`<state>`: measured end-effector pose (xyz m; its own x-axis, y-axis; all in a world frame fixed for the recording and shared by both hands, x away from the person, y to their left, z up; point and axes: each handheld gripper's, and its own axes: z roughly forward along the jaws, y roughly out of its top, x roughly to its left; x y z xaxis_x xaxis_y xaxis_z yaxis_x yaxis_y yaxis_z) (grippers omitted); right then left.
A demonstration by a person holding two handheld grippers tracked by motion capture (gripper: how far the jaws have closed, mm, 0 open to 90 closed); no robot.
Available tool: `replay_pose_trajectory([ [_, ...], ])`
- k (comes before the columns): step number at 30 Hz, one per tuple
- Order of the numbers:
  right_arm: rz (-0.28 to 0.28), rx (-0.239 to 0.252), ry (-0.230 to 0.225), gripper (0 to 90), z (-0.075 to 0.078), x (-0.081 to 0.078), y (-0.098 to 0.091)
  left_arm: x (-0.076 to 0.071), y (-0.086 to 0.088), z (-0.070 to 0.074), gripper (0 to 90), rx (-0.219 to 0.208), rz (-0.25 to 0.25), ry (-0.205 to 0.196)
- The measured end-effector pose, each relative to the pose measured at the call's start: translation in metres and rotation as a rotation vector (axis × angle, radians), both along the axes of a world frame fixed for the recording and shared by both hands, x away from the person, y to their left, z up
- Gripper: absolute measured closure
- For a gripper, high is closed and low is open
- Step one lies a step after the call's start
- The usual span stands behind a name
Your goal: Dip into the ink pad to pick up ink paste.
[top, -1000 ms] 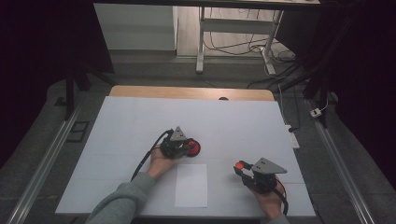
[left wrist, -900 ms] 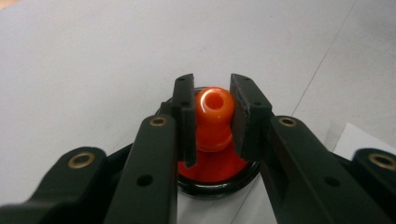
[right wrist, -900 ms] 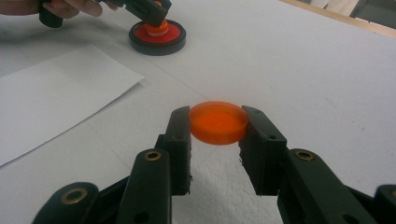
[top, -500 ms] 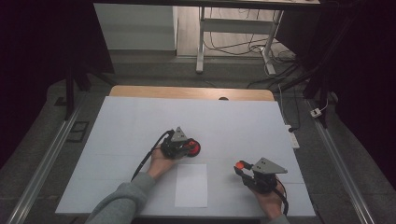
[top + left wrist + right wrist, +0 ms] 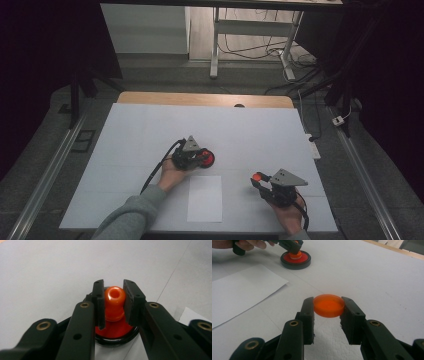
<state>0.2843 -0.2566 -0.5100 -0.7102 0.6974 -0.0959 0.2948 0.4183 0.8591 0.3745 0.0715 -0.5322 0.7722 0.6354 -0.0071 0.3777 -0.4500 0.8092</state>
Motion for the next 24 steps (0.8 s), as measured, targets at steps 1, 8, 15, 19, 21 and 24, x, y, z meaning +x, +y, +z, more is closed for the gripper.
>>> replay_pose_trajectory([
  [1,0.001,-0.001,0.000,64.4,0.000,0.000,0.000,0.000,0.000,0.000,73.1,0.000,0.001,0.000],
  [8,0.001,0.000,0.000,64.5,0.000,0.000,0.000,0.000,0.001,0.003,72.9,-0.003,0.003,0.015],
  [15,0.002,0.000,0.000,64.4,0.000,0.000,0.000,-0.003,0.013,0.022,72.8,-0.083,0.016,-0.030],
  [19,0.003,0.000,0.000,64.5,0.001,0.000,0.001,-0.004,0.017,0.028,72.7,-0.111,0.014,-0.036],
  [21,0.004,0.001,-0.001,64.5,0.000,0.000,0.001,-0.005,0.018,0.031,72.7,-0.123,0.012,-0.041],
  [24,0.005,0.001,-0.002,64.5,0.000,0.000,0.001,-0.007,0.020,0.036,72.6,-0.131,0.013,-0.053],
])
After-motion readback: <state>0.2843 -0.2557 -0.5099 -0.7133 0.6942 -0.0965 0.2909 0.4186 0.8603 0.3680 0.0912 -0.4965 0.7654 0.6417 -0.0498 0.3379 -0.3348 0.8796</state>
